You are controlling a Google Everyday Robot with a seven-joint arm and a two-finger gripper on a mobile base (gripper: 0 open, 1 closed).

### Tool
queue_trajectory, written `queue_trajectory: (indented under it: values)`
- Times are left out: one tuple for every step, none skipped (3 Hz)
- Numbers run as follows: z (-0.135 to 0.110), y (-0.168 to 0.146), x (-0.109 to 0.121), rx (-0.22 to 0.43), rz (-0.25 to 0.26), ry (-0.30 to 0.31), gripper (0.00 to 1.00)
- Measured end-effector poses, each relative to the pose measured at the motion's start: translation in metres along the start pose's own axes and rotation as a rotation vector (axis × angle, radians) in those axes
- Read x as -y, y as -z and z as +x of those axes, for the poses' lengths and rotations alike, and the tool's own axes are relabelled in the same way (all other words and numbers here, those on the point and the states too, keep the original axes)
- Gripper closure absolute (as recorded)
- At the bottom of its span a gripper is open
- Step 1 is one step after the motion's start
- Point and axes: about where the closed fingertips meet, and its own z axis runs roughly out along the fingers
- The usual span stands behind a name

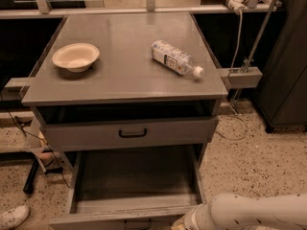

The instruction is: Close middle drawer

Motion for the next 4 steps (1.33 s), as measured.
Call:
queue_trajectory:
  values:
    - [0.0,0.0,0.0,0.0,0.0,0.0,0.34]
    - [0.0,0.0,0.0,0.0,0.0,0.0,0.11]
    - [0.0,0.0,0.0,0.0,0.0,0.0,0.0]
    - [0.0,0.0,-0.0001,0.0,0.0,0.0,0.0]
